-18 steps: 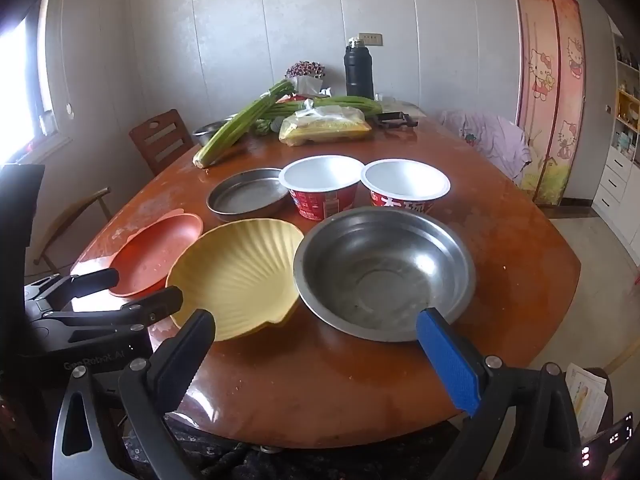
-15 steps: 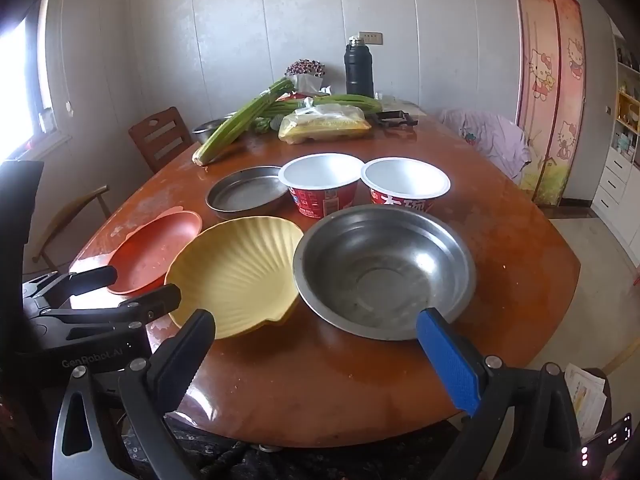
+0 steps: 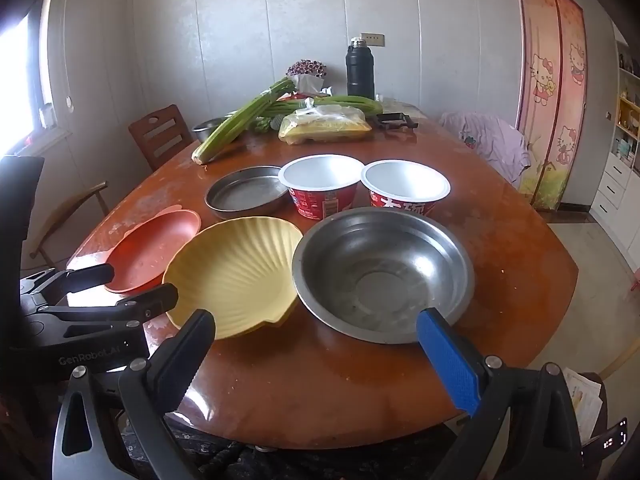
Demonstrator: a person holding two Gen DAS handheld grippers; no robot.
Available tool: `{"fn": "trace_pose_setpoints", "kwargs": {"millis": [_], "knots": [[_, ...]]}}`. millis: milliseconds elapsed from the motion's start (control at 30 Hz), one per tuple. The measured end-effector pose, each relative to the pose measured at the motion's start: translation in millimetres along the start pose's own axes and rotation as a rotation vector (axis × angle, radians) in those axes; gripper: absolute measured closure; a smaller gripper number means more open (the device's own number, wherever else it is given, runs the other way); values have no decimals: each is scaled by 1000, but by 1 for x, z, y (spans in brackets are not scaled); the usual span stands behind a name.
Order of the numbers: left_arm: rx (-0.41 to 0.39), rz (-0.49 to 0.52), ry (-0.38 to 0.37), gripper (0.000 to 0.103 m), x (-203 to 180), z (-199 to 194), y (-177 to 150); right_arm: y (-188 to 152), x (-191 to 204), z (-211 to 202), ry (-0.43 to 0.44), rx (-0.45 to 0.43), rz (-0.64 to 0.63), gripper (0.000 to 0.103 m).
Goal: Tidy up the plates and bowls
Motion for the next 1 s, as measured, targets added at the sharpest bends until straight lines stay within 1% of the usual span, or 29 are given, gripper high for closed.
{"fn": "trace_pose_setpoints", "kwargs": {"millis": [500,1000], "knots": [[7,-1,4,11,-1,4,-2,-2,-2,0,-4,2,-6,2],[-5,-6,2,11,2,-1,0,-5,6,3,23,5,-9,2]]}}
Point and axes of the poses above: each gripper's, at about its wrist camera, not at the fingertips, and z roughly the way its jaws point, x to its left, y to its top, the point moved 6 cm from there along z, roughly the way its jaws point, and after that the axes turned 12 degrees about -x, right-handed, at the moved point
